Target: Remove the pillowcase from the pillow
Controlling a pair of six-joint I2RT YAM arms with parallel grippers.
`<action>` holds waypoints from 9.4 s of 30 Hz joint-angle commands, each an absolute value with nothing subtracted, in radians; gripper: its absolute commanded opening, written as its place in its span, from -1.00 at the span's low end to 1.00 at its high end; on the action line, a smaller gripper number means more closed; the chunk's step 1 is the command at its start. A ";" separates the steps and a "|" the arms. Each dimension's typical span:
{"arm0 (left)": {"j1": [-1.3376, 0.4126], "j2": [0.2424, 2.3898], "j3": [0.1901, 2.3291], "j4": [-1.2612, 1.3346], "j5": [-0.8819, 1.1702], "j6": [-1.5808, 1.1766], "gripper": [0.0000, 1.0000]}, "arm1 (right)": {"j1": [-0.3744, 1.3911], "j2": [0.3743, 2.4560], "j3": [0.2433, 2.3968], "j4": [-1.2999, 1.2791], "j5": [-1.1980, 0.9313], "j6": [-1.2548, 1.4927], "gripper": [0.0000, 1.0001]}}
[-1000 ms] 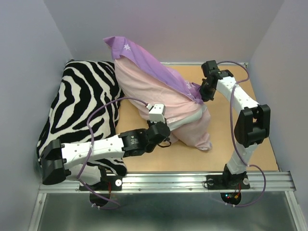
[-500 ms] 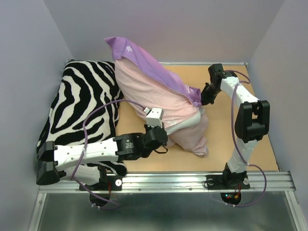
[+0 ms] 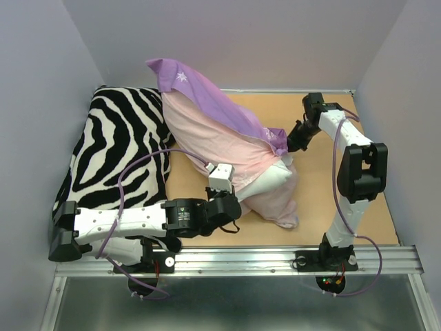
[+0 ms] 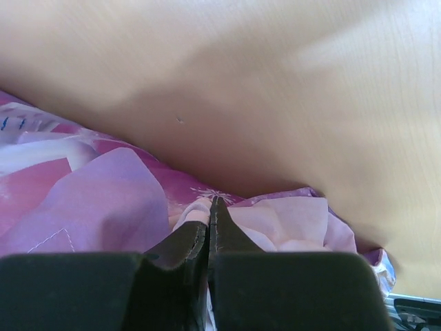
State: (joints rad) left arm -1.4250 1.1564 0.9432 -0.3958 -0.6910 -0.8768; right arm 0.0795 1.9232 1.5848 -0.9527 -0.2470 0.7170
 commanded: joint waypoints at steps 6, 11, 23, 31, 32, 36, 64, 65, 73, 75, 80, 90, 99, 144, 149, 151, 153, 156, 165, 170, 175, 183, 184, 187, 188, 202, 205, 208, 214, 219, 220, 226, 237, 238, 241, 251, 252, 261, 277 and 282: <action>-1.583 1.063 1.026 -0.681 -0.537 -0.874 -1.00 | -0.072 1.971 1.709 -0.393 0.031 0.747 -0.98; -1.566 1.075 1.274 -0.548 -0.698 -0.694 -1.00 | 0.023 1.860 1.452 -0.272 0.051 0.719 -0.78; -1.117 1.259 1.333 -0.193 -0.500 -0.486 -1.00 | 0.100 1.237 0.893 -0.155 0.025 0.724 0.39; -1.005 1.312 1.284 -0.088 -0.362 -0.486 -1.00 | 0.101 0.879 0.848 -0.253 0.022 0.723 0.66; -1.003 1.316 1.288 -0.083 -0.350 -0.486 -1.00 | 0.101 0.843 0.848 -0.253 0.008 0.718 0.66; -1.000 1.347 1.305 -0.078 -0.327 -0.488 -1.00 | 0.101 0.746 0.865 -0.250 -0.081 0.675 0.75; -0.991 1.558 1.565 -0.074 -0.267 -0.463 -1.00 | 0.101 0.608 0.770 -0.516 -0.347 0.690 1.00; -0.991 1.563 1.569 -0.074 -0.261 -0.466 -1.00 | 0.101 0.609 0.734 -0.493 -0.380 0.716 1.00; -0.992 1.617 1.582 -0.061 -0.195 -0.477 -1.00 | 0.101 0.606 0.542 -0.199 -0.465 0.791 1.00; -0.992 1.631 1.583 -0.060 -0.173 -0.480 -1.00 | 0.101 0.612 0.506 -0.125 -0.480 0.793 1.00; -0.992 1.652 1.556 -0.045 -0.140 -0.489 -1.00 | 0.101 0.626 0.412 0.078 -0.506 0.785 1.00; -1.012 1.742 1.583 -0.044 -0.011 -0.466 -1.00 | 0.135 0.776 0.281 0.399 -0.500 0.856 0.92; -1.127 1.649 1.578 -0.084 -0.064 -0.387 0.02 | 0.143 0.695 0.488 0.138 -0.316 0.807 -0.99; -1.537 1.459 1.137 -0.405 -0.895 -0.988 -0.21 | 0.150 0.864 0.883 -0.175 -0.282 0.730 -0.99; -1.546 1.442 1.059 -0.324 -0.825 -0.988 -0.94 | 0.150 0.925 0.977 -0.215 -0.259 0.727 -0.99; -1.554 1.410 0.988 -0.290 -0.786 -1.025 -1.00 | 0.150 0.948 1.038 -0.235 -0.227 0.712 -0.99; -1.555 1.384 0.893 -0.255 -0.750 -1.075 -1.00 | 0.150 0.991 1.093 -0.250 -0.190 0.701 -0.99; -1.552 1.332 0.807 -0.238 -0.735 -1.132 -1.00 | 0.150 1.079 1.244 -0.288 -0.166 0.687 -0.99; -1.516 1.246 0.575 -0.131 -0.663 -1.229 -1.00 | 0.149 1.344 1.781 -0.478 -0.040 0.655 -0.99; -1.506 1.236 0.517 -0.112 -0.640 -1.290 -1.00 | 0.150 1.472 2.045 -0.570 -0.008 0.638 -0.99; -1.402 1.190 0.422 0.033 -0.585 -1.250 -1.00 | 0.147 1.517 2.169 -0.609 -0.034 0.673 -0.99; -1.335 1.359 0.480 0.070 -0.566 -1.161 -1.00 | 0.149 1.583 2.379 -0.713 -0.005 0.643 -0.99; -1.332 1.370 0.471 0.101 -0.554 -1.160 -1.00 | 0.149 1.579 2.373 -0.718 0.030 0.635 -0.99; -1.295 1.352 0.443 0.153 -0.529 -1.154 -1.00 | 0.147 1.557 2.326 -0.716 0.009 0.638 -0.99; -1.281 1.347 0.440 0.164 -0.523 -1.128 -1.00 | 0.147 1.548 2.313 -0.715 0.008 0.641 -0.99; -1.261 1.131 0.808 0.063 -0.471 -0.802 -0.09 | 0.149 1.215 1.718 -0.634 -0.117 0.589 -0.99; -1.278 1.060 0.874 0.002 -0.473 -0.759 -0.09 | 0.147 1.183 1.660 -0.612 -0.123 0.583 -0.99; -1.299 1.020 0.929 -0.073 -0.497 -0.713 -0.09 | 0.149 1.172 1.640 -0.606 -0.137 0.575 -0.99; -1.303 0.980 1.077 -0.225 -0.705 -0.672 0.02 | 0.147 1.135 1.566 -0.598 -0.104 0.564 -0.99; -1.061 1.095 1.209 -0.203 -0.620 -0.572 0.15 | 0.149 1.109 1.402 -0.597 0.050 0.560 -0.99; -1.024 1.115 1.218 -0.183 -0.562 -0.560 0.15 | 0.146 1.106 1.378 -0.597 0.084 0.555 -0.99; -0.816 1.274 1.249 -0.011 -0.303 -0.469 0.18 | 0.106 1.098 1.243 -0.597 0.143 0.543 -0.98; -0.681 1.514 1.443 0.002 -0.127 -0.468 0.21 | 0.038 1.128 1.141 -0.588 0.043 0.543 0.49; -0.681 1.529 1.457 0.002 -0.129 -0.462 0.21 | 0.037 1.121 1.134 -0.588 0.029 0.548 0.51; -0.669 1.639 1.538 -0.050 -0.155 -0.443 0.21 | 0.037 1.065 1.083 -0.572 0.008 0.574 0.60; -0.658 1.828 1.726 -0.143 -0.196 -0.414 0.47 | 0.038 0.950 1.017 -0.587 -0.074 0.589 0.82; -0.658 1.832 1.720 -0.144 -0.205 -0.419 0.48 | 0.037 0.940 1.012 -0.589 -0.066 0.586 0.83; -0.654 1.861 1.695 -0.089 -0.196 -0.407 0.46 | 0.038 0.910 0.959 -0.594 -0.144 0.598 0.85; -0.640 1.993 1.830 -0.081 -0.178 -0.406 -0.14 | 0.037 0.770 0.790 -0.603 -0.149 0.637 0.85; -0.629 2.000 1.858 -0.092 -0.195 -0.420 -1.00 | 0.037 0.762 0.764 -0.595 -0.144 0.641 0.85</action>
